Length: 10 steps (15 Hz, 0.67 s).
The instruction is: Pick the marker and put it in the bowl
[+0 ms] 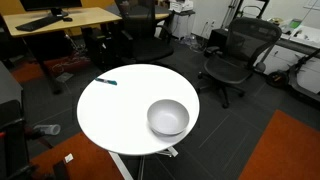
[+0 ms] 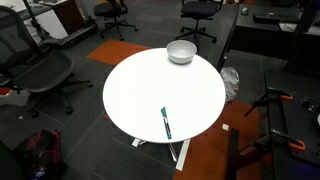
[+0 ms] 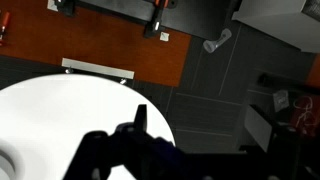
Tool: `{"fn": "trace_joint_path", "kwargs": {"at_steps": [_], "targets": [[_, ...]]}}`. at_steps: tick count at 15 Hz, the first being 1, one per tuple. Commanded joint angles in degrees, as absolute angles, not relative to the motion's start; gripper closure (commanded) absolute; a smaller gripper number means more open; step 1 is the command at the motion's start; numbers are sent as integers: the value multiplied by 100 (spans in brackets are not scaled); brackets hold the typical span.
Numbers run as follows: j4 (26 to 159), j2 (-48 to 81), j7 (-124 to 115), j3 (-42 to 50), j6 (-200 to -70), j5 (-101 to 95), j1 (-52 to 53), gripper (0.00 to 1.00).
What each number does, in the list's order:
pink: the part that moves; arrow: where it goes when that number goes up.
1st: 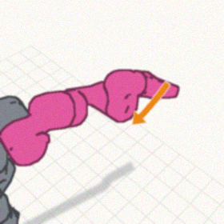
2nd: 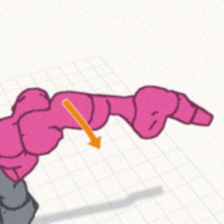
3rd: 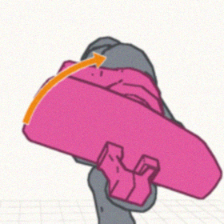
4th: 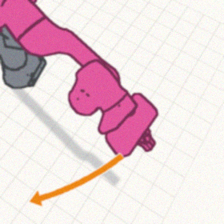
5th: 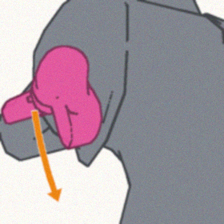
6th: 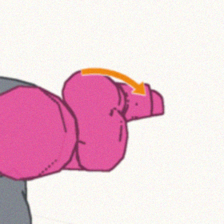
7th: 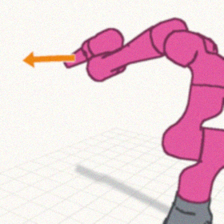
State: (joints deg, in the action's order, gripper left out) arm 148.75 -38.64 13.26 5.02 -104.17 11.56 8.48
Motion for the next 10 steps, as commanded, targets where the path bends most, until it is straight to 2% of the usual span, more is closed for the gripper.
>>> {"fn": "trace_joint_path", "kwargs": {"at_steps": [1, 10], "targets": [[14863, -3855, 1380, 411, -10393, 1209, 738, 0], [14829, -3604, 1159, 216, -10676, 1232, 762, 0]]}}
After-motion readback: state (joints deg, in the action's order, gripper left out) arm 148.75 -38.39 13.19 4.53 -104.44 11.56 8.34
